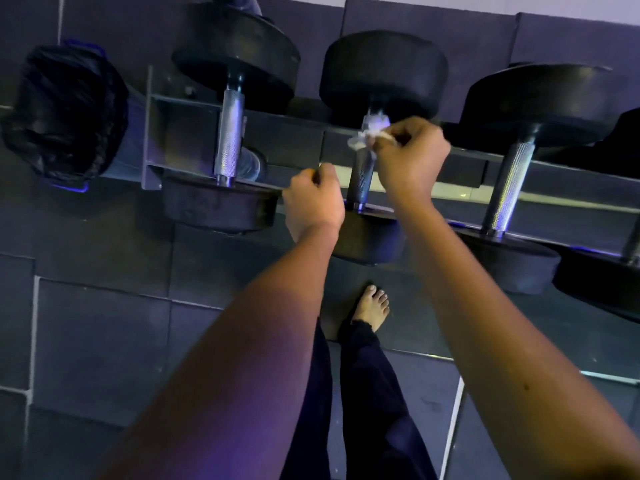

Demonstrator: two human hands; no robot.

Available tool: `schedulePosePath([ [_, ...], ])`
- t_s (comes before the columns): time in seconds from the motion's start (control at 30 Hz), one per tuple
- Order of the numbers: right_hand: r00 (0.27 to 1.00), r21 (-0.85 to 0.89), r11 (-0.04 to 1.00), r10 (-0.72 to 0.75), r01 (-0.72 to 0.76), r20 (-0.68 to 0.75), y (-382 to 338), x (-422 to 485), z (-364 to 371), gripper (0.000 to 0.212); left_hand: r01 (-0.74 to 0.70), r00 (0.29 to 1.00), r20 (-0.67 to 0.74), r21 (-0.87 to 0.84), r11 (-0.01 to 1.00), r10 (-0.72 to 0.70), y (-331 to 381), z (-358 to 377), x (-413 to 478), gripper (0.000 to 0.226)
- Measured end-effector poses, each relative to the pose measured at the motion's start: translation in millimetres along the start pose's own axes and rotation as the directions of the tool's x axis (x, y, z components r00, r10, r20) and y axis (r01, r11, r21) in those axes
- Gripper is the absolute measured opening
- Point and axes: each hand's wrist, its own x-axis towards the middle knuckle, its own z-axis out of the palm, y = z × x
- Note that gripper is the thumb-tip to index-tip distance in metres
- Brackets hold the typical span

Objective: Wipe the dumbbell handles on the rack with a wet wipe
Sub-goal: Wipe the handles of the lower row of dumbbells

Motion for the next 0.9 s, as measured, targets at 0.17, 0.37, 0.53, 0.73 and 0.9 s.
schedulePosePath([
  [0.17, 0.999, -0.068, 0.997, -0.028, 0.030, 0.033, -6, 10, 2, 0.010, 0.020, 0.999, 0.033, -0.008, 1.000, -0.019, 0, -1, -3, 0.034],
  [0.37, 0.979, -0.214, 0.977, 0.037, 0.007, 0.202, 13, -28, -10, 0.010, 0.065, 0.998, 0.010, 0.053, 0.997, -0.065, 4, -5, -3, 0.033],
  [0.53, 0.975, -0.202, 0.979, 0.066, -0.022, 0.214, 24, -41, -11, 0.005, -0.010, 1.000, 0.021, 0.150, 0.989, 0.007, -14, 2, -20, 0.033],
  [0.73, 0.993, -0.099, 0.994, -0.026, 0.037, 0.116, 12, -25, -7, 0.008, -0.300, 0.952, 0.009, 0.228, 0.926, 0.306, -35, 4, -39, 0.043],
  [0.9, 0.996, -0.047, 0.995, -0.087, 0.088, 0.036, -4, 7, 3, 0.006, -0.539, 0.836, 0.105, 0.340, 0.771, 0.538, -41, 2, -33, 0.041],
])
